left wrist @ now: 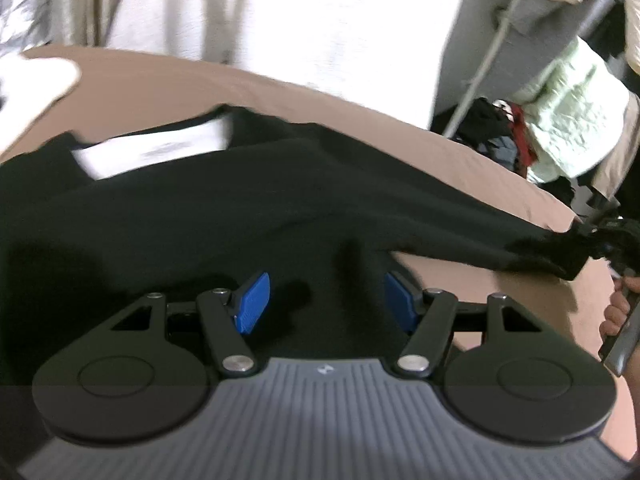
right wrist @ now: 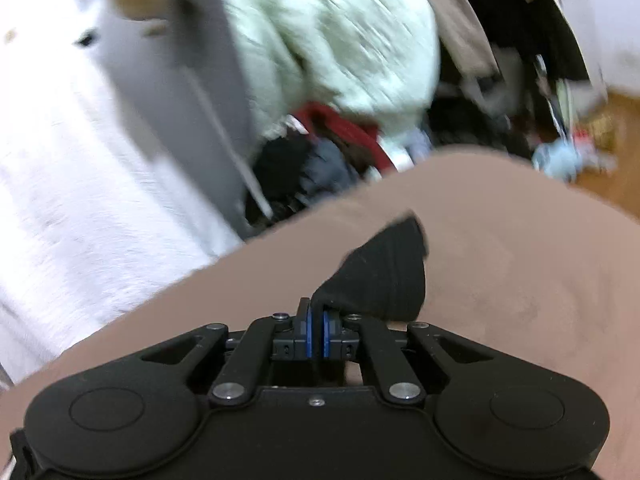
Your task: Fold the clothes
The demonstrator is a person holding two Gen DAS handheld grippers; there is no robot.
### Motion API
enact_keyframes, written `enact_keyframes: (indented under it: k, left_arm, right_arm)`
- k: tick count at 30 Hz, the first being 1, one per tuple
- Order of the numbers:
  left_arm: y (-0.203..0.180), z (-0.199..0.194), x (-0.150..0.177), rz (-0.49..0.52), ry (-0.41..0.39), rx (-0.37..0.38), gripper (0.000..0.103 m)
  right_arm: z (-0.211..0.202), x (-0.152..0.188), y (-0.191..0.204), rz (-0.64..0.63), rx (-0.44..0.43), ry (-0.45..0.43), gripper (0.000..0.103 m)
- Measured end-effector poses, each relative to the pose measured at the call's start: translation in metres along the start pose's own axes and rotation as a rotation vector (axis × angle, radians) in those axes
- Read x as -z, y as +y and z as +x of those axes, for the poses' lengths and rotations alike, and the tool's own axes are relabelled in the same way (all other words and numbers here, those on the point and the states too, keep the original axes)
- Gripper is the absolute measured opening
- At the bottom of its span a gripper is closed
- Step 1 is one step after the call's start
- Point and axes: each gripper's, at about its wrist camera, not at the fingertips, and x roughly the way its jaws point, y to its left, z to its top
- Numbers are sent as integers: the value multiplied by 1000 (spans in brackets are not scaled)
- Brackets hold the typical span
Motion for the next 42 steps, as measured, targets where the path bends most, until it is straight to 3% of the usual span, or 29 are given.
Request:
enact_keyframes:
  k: [3, 6, 9, 11, 15, 20, 24, 28, 32, 37, 39, 42]
  left_arm:
    - [29, -28, 4, -48, -29, -12, 63]
    - [49, -52, 9, -72, -66, -31, 63]
    - [70, -67, 16, -108, -79, -32, 67]
    - [87, -67, 24, -174, -53, -10, 68]
    - [116, -57, 43, -369, 43, 85, 68]
    - [132, -38, 62, -582, 77, 232, 68]
    - [128, -28, 60, -652, 46, 245, 69]
    - [127, -25, 56, -740, 4, 294, 69]
    - [123, -24, 52, -801, -61, 300, 74]
    - [114, -9, 48, -821, -40, 298, 80]
    - [114, -4, 49, -840, -23, 280, 90]
    - [114, 4, 54, -886, -4, 253, 93]
  right_arm:
    - [-34, 17, 62, -168, -94, -71, 7]
    - [-79, 51, 132, -401, -305, -133, 7]
    - [-116, 93, 182, -504, -615, -28, 6]
    - [-130, 130, 202, -587, -740, 65, 6]
    - [-140, 183, 211, -744, -770, 140, 6]
    - [-142, 187, 204, -802, -791, 88, 6]
    - [-151, 185, 203, -849, -809, 50, 6]
    - [-154, 190, 208, -846, -806, 73, 6]
    - [-154, 196, 209, -884, -813, 66, 6]
    - [-161, 205, 209, -960, -831, 23, 7]
    - [-166, 212, 208, -1005, -821, -25, 7]
    - [-169, 218, 209, -1050, -803, -54, 7]
